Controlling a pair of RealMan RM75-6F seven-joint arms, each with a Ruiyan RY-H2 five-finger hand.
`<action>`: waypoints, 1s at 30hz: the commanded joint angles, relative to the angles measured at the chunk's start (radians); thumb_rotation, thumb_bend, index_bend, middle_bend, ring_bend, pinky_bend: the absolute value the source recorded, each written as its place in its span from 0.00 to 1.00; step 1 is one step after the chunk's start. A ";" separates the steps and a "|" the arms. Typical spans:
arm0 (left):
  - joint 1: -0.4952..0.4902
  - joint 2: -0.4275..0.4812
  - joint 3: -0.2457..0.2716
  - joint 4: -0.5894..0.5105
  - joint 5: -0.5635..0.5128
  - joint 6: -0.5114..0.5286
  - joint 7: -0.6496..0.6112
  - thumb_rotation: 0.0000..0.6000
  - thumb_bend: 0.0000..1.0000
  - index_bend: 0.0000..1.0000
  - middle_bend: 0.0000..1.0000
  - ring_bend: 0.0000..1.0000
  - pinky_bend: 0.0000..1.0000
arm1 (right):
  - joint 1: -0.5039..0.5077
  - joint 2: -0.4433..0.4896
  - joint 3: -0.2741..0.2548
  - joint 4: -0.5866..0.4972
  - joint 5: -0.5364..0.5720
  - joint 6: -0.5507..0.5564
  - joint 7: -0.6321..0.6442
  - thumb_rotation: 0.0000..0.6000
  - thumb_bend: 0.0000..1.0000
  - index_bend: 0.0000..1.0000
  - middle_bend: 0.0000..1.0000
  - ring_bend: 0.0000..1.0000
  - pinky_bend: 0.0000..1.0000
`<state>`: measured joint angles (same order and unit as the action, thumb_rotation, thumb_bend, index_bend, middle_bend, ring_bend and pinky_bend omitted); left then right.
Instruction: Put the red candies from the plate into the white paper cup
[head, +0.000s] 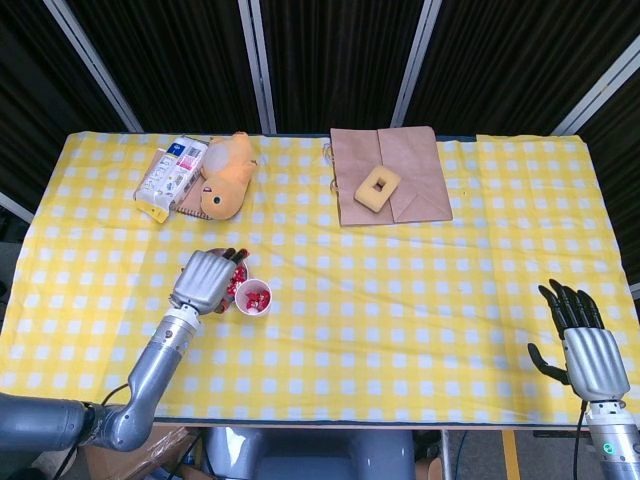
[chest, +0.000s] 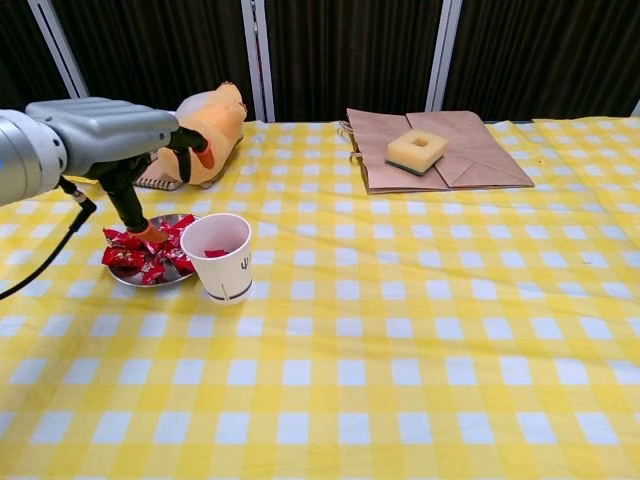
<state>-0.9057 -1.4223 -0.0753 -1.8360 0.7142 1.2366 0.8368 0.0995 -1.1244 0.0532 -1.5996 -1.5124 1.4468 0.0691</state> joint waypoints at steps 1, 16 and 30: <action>0.020 0.032 0.010 0.020 -0.011 -0.009 -0.016 1.00 0.12 0.20 0.27 0.74 0.85 | 0.000 -0.001 0.000 0.000 0.001 -0.001 0.000 1.00 0.43 0.00 0.00 0.00 0.00; 0.006 -0.062 0.017 0.281 -0.139 -0.157 0.009 1.00 0.12 0.24 0.29 0.79 0.87 | 0.004 -0.003 0.004 0.005 0.008 -0.008 0.006 1.00 0.43 0.00 0.00 0.00 0.00; -0.017 -0.153 0.011 0.384 -0.162 -0.208 0.036 1.00 0.13 0.24 0.26 0.80 0.88 | 0.005 -0.003 0.005 0.004 0.011 -0.011 0.015 1.00 0.43 0.00 0.00 0.00 0.00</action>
<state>-0.9209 -1.5727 -0.0643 -1.4551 0.5529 1.0303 0.8706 0.1047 -1.1273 0.0582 -1.5952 -1.5014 1.4357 0.0843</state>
